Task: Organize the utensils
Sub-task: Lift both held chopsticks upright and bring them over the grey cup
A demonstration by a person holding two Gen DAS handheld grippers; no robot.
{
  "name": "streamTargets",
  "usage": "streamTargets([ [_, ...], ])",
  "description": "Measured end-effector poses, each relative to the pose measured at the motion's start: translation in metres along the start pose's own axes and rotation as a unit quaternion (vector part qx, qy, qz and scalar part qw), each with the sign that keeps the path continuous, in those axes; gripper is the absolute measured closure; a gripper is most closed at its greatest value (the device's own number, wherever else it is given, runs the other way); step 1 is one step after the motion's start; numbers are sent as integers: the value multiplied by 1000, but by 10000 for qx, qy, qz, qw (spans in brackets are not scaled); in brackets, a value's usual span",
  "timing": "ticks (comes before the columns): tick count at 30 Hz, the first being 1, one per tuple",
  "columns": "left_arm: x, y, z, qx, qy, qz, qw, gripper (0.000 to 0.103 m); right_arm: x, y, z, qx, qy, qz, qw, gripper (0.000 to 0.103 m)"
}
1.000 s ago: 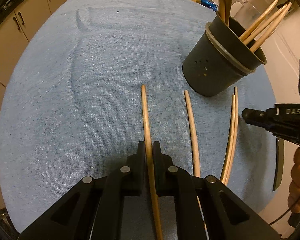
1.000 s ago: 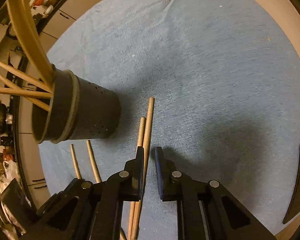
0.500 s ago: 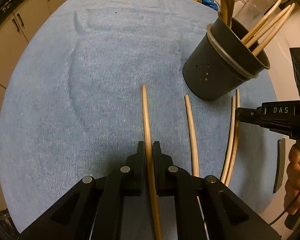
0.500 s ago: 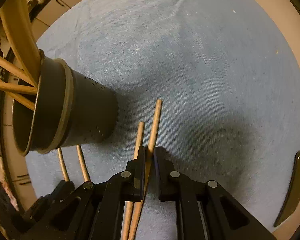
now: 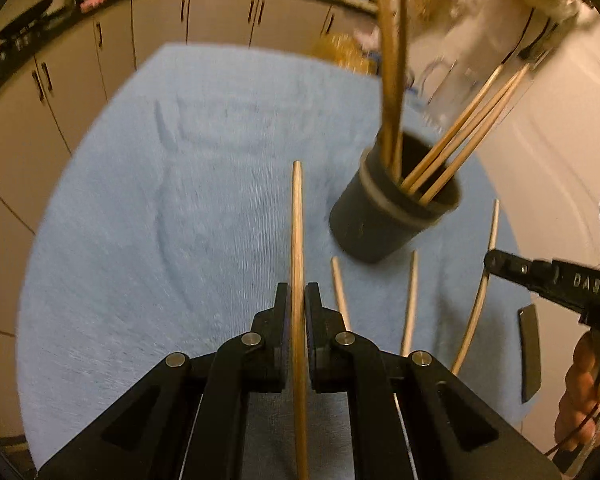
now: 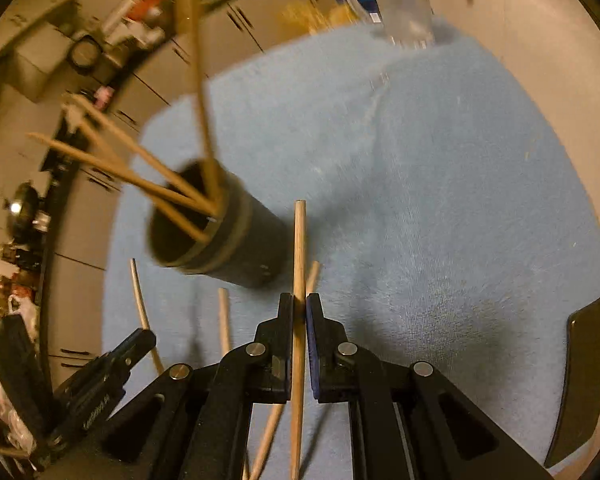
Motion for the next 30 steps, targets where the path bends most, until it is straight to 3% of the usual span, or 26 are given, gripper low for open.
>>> streamTargets([
  [8, -12, -11, 39, -506, 88, -156, 9986, 97, 17, 8, 54, -707, -119, 294, 9970, 97],
  [30, -35, -27, 97, -1006, 49, -514, 9936, 97, 9, -8, 131, -1552, -375, 126, 9871, 97],
])
Point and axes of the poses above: each gripper's, at about its wrist camera, not at the fingertips, and z roughly against the way its jaws point, x to its left, y to its underside, the point moved 7 cm from there along -z, roughly the way its jaws point, and after that the axes turned 4 degrees about y, right-handed, at the moved point
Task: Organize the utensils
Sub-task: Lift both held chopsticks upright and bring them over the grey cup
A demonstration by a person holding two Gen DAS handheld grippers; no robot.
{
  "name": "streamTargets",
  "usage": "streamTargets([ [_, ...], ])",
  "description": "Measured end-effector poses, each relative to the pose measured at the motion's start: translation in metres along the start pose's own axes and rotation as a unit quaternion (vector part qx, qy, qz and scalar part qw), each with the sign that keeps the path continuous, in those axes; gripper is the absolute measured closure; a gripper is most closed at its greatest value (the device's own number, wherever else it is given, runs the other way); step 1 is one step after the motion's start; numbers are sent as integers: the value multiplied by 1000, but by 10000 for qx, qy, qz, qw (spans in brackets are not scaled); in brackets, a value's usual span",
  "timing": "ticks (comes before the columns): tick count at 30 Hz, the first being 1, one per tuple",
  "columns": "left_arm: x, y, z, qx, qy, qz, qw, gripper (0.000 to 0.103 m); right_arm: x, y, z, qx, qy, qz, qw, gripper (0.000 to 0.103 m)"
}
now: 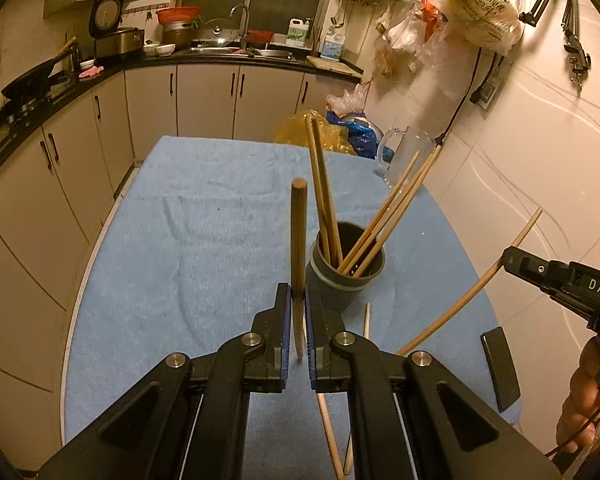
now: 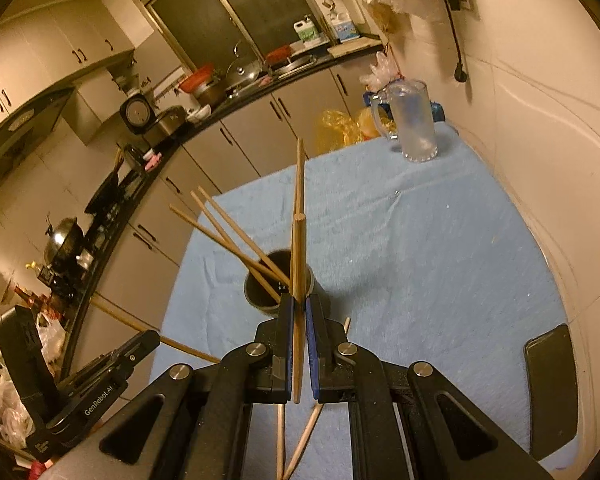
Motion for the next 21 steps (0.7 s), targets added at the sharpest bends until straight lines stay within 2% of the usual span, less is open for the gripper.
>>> streamTargets([
  [14, -7, -37, 25, -354, -32, -76, 9993, 97, -19, -31, 34, -396, -118, -326, 9986, 97],
  [21, -13, -66, 43, -597, 64, -80, 9982, 97, -24, -51, 54, -630, -175, -435, 9969, 97],
])
Point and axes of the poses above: each gripper's, at about its wrist camera, not at the fingertips, and z roughly against the way its jaws point, x to its left, y to its underside, the point moved 7 cm from there along -z, roughly the way its jaws point, and after that the axes turned 4 degrees about y, right-handed, at the moved point
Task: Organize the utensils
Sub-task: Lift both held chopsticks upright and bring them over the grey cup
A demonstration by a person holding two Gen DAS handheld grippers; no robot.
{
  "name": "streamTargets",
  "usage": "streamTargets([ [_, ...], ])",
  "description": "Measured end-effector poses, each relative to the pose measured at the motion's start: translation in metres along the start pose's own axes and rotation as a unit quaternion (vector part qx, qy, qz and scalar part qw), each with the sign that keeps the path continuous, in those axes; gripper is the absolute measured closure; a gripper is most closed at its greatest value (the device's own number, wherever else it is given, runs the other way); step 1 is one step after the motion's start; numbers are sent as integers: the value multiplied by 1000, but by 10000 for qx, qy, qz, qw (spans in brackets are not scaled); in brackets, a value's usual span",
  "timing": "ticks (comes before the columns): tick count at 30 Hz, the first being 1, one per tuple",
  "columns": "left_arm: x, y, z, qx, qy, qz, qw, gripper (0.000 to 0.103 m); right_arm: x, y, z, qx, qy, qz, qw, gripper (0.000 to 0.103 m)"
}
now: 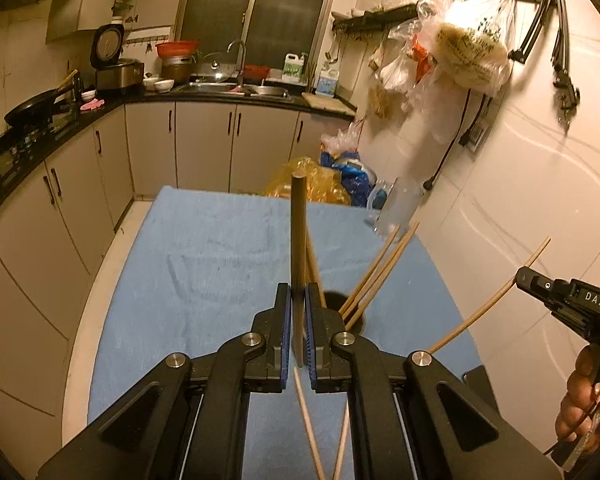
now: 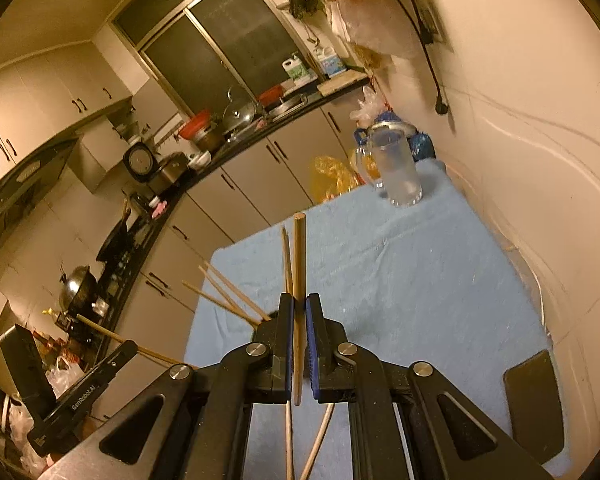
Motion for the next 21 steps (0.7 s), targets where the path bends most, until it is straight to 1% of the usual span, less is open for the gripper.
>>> streamTargets([
  [6, -11, -28, 4, -158, 98, -56, 9998, 97, 6, -26, 10, -193, -84, 25, 9998, 97],
  [11, -27, -44, -5, -193, 169, -122, 9996, 97, 15, -45, 5, -271, -153, 22, 9995, 97],
  [15, -35, -47, -20, -135, 166, -155, 9997, 97, 22, -51, -10, -239, -173, 29, 9996, 97],
  [21, -36, -40, -51, 76, 116, -89, 9999, 97, 27, -50, -42, -69, -162, 53, 9998, 97],
])
Point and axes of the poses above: each gripper's, at about its wrist camera, not at the fingertips, and z roughly against the way its jaws point, x to its left, y to its underside, the point moved 7 cm from there along -z, roughly the way its jaws point, and after that the axes turned 4 degrees about y, right-handed, at the moved point
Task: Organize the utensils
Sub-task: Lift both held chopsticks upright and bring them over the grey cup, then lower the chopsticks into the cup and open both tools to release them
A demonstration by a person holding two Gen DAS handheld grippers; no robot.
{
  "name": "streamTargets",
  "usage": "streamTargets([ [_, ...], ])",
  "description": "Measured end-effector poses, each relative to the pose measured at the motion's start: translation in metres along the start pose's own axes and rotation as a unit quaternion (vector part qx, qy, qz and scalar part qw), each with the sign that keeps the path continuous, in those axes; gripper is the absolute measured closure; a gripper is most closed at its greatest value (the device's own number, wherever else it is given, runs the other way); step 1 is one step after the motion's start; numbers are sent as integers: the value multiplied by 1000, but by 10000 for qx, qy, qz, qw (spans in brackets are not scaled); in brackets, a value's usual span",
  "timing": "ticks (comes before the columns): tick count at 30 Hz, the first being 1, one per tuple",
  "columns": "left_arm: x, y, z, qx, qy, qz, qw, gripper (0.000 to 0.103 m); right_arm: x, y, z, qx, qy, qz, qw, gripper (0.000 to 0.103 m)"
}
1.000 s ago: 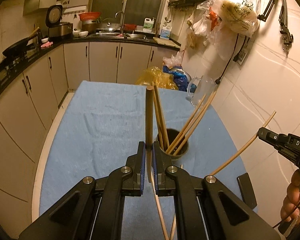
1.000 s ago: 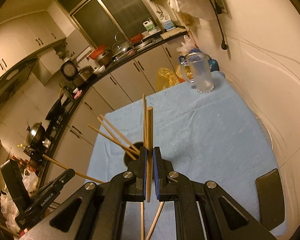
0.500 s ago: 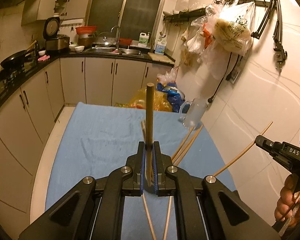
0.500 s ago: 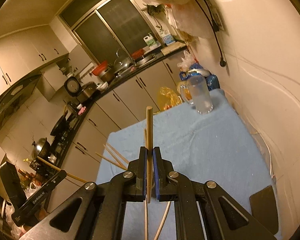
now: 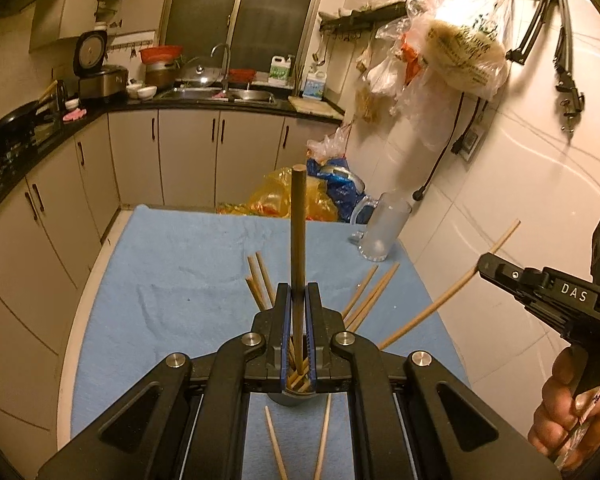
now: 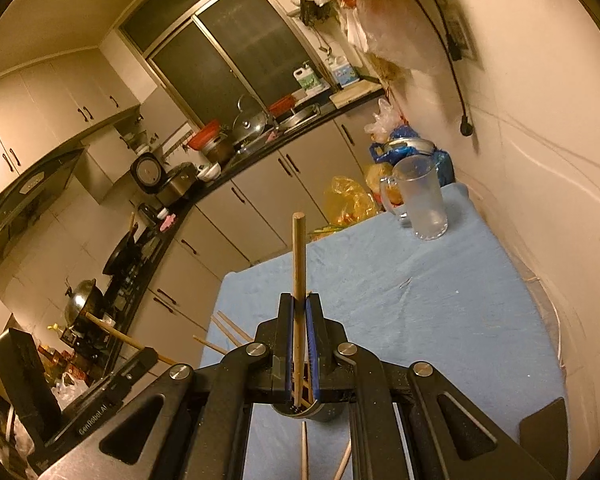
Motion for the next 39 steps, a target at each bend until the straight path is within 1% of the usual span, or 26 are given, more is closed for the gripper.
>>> streamTargets([
  [7, 2, 16, -28, 256, -70, 2, 9996, 97, 0, 13, -35, 252, 75, 122, 9996, 97],
  [13, 2, 33, -46, 442, -167, -150, 9988, 97, 6, 36, -60, 513, 134, 349, 9980, 97],
  [20, 15, 48, -62, 645, -249, -61, 9976, 97, 2, 60, -82, 809, 168, 384, 9958, 97],
  [31, 29, 53, -73, 682, -204, 81, 9974, 97, -7, 68, -98, 1040, 254, 283, 9938, 97],
  [39, 32, 51, -77, 694, -180, 127, 9973, 97, -7, 67, -103, 1153, 156, 296, 9928, 95],
])
Point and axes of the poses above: each gripper's, at about its wrist camera, not at the fingertips, and z roughly against the way its jaws point, x to its left, y to its underside, the point moved 7 cm from there along -z, roughly the way its jaws point, and after that the axes turned 4 degrees about y, right-handed, at the moved point
